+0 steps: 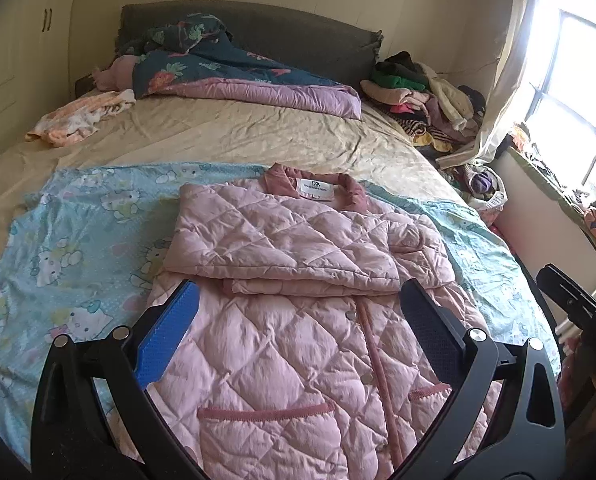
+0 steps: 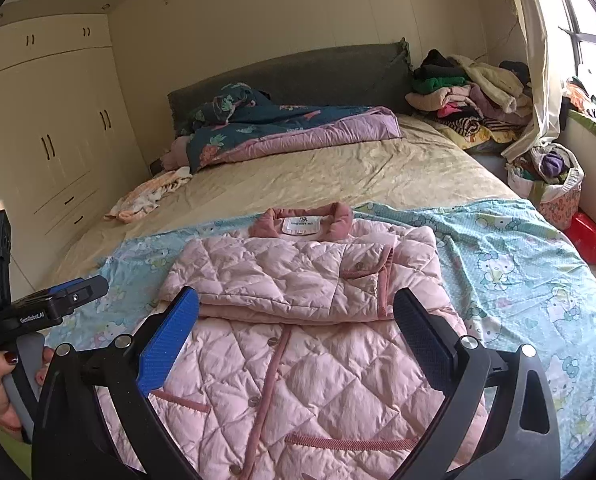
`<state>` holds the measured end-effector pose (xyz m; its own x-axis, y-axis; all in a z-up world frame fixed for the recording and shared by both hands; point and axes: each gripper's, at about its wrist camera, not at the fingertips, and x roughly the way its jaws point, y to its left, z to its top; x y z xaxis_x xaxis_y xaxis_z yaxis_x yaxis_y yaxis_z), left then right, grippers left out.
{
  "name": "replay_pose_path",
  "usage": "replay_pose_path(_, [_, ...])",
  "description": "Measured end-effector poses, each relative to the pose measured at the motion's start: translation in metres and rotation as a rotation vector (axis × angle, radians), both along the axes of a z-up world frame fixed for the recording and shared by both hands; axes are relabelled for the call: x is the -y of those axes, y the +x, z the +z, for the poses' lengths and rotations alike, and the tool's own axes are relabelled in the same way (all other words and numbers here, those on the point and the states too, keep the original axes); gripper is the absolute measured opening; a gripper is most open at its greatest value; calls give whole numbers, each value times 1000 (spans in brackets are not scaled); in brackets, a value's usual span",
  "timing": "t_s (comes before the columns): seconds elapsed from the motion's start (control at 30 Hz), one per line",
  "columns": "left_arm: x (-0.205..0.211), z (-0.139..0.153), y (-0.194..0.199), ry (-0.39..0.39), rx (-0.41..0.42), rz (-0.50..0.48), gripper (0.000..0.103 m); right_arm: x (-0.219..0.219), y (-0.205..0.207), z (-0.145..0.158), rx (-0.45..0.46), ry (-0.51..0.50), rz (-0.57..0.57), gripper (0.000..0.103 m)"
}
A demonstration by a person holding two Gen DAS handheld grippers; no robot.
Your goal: Fold large clothes
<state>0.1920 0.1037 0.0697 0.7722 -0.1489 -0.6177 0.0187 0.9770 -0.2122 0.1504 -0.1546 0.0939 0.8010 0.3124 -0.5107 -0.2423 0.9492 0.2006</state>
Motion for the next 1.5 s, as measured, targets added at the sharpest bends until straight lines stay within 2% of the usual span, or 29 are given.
replay_pose_path(0.27, [-1, -1, -19, 9, 15, 0, 95, 5, -17, 5, 21, -10, 3, 97])
replay_pose_path(0.53, [2, -13, -33, 30, 6, -4, 95, 11, -32, -5, 11, -27, -5, 97])
replay_pose_path(1.2, [4, -60, -69, 72, -48, 9, 95, 21, -55, -46, -45, -80, -6, 97])
replay_pose_path(1.5, [-5, -86, -82, 92, -84, 33, 95, 27, -67, -78, -99, -124, -2, 97])
